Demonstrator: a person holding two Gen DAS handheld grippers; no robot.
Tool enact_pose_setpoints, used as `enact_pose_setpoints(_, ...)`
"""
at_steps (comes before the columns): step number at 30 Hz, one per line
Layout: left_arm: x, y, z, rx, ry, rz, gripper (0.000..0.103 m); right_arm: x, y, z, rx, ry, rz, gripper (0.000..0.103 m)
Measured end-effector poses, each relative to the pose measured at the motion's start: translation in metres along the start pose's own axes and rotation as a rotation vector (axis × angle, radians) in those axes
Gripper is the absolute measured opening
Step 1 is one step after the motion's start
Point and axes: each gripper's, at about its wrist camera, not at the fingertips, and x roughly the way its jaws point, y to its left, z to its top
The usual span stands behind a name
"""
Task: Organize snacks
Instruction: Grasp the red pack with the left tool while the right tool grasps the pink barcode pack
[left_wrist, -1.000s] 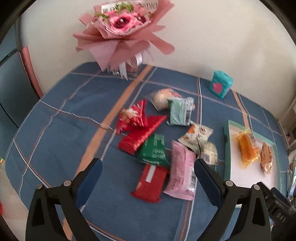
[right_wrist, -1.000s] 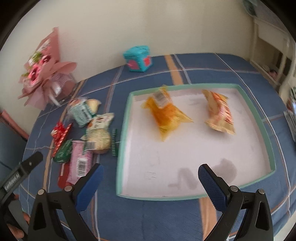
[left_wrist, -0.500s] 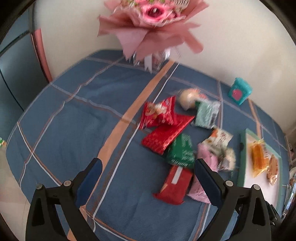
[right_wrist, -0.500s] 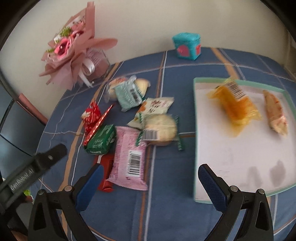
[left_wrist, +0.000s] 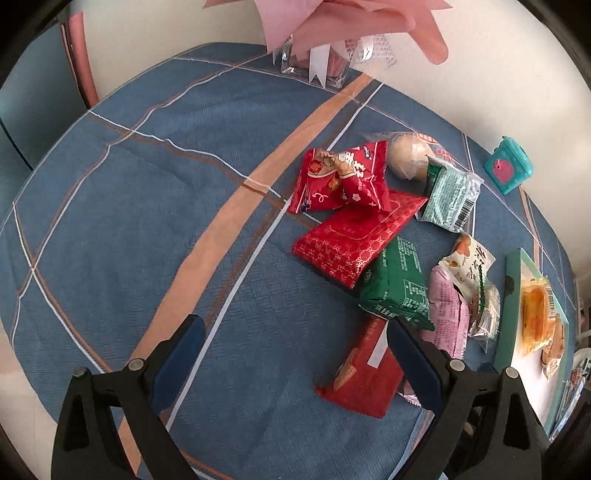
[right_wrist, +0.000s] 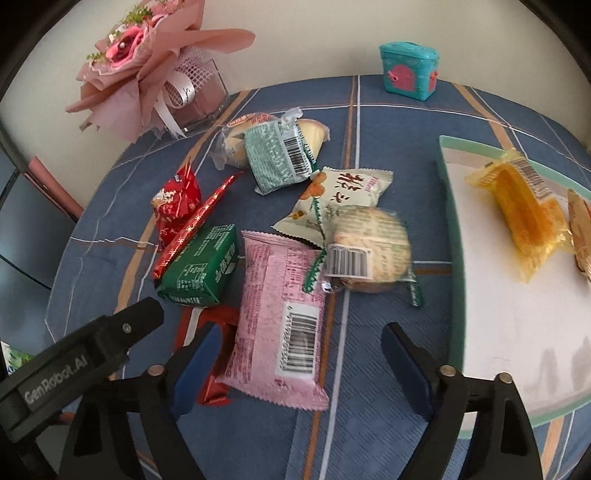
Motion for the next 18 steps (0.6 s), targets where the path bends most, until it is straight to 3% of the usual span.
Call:
enact_pose_setpoints(5, 0.006, 0.002, 0.002, -0.008, 0.022, -0.008, 0.094, 0.011, 0.004, 0.002, -0.012, 0.015, -0.004, 0.070)
enact_pose_setpoints(9, 0.012, 0.001, 0.001, -0.011, 0.039, -0.029, 0.094, 0.016, 0.008, 0.001, -0.023, 0.035, -0.001, 0.049)
enact_pose_setpoints(18, 0.012, -0.021, -0.006, 0.059, 0.063, -0.047, 0.094, 0.012, 0.005, -0.015, -0.019, 0.085, -0.011, 0.045)
